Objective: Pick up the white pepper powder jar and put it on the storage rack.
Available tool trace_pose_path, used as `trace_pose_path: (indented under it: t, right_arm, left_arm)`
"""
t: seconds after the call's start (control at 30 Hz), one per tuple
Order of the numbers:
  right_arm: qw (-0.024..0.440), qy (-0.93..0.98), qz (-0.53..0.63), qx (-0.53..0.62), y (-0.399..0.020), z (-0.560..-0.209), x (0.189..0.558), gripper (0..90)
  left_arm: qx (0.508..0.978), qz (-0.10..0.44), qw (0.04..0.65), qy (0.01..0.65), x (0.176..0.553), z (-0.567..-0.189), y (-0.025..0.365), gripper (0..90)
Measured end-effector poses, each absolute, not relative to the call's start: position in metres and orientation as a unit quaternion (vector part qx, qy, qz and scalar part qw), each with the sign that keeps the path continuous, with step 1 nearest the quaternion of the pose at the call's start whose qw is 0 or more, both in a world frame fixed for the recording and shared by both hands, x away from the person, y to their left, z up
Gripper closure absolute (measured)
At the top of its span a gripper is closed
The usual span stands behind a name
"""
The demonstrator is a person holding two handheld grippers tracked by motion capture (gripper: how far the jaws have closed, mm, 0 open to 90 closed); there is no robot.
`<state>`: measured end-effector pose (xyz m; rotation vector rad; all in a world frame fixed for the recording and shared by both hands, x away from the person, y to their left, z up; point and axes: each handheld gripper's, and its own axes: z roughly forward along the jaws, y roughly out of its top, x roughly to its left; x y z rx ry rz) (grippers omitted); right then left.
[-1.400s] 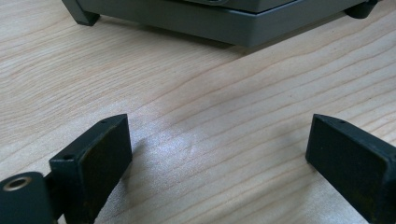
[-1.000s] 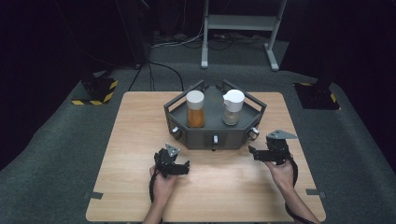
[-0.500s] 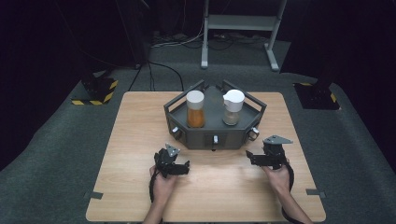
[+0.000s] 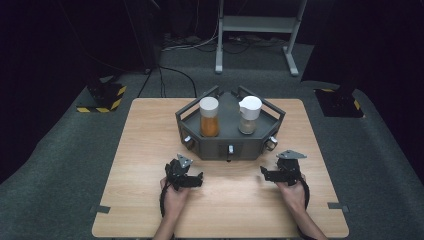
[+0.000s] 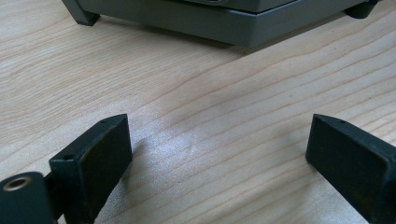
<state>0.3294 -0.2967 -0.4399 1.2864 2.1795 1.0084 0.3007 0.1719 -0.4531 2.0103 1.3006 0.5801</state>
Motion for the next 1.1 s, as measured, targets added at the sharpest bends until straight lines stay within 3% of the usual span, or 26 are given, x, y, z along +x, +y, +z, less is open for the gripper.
trace_pose_path:
  t: [1.1]
  right_arm:
    - [0.211,0.789,0.343,0.465,-0.290,-0.451,0.328,7.4]
  left_arm:
    - [0.769,0.222,0.332,0.499,0.300,-0.453,0.172,7.0]
